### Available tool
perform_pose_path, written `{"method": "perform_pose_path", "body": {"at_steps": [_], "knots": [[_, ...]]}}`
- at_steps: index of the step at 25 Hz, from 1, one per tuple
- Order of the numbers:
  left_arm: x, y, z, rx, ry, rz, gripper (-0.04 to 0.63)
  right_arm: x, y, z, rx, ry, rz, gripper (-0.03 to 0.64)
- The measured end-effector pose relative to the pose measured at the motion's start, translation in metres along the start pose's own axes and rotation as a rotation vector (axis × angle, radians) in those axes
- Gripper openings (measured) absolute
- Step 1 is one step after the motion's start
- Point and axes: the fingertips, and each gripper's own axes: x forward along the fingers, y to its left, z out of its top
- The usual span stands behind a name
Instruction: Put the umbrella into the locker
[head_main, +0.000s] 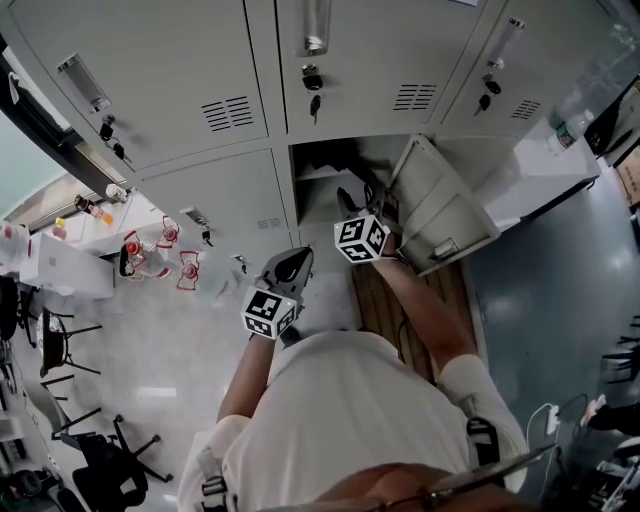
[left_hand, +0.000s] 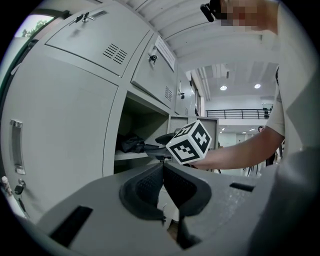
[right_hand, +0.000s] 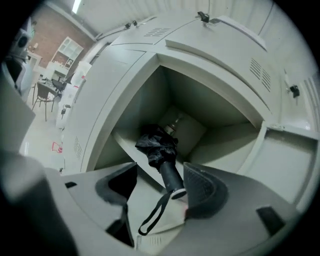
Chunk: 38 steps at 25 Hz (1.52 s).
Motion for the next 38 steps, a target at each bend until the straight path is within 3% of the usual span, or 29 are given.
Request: {"method": "perform_pose_path", "body": {"at_steps": [4, 11, 21, 33, 38], "knots": [[0.001, -0.007, -0.006, -0.005, 0.011, -0.003, 0.003, -0.009, -0.005, -0.016, 0.172, -0.005, 0.000, 0.253], [-0.004, -0.010, -0.014, -0.018, 0.033, 0.011, 0.003, -0.008, -0.015, -0.041, 0.386, 0.020, -0.018, 0.199], [-0.024, -0.005, -0.031, -0.047, 0.058, 0.079, 0.003, 0.008, -0.020, -0.036, 0.411, 0.002, -0.034, 0.072], [-0.033, -0.013, -0.034, -0.051, 0.053, 0.155, 0.003, 0.053, 0.003, -0.008, 0.310, -0.020, 0.129, 0.071], [-0.032, -0.033, -0.033, -0.042, 0.047, 0.175, 0.003, 0.033, 0.013, -0.001, 0.352, -0.039, 0.217, 0.071]]}}
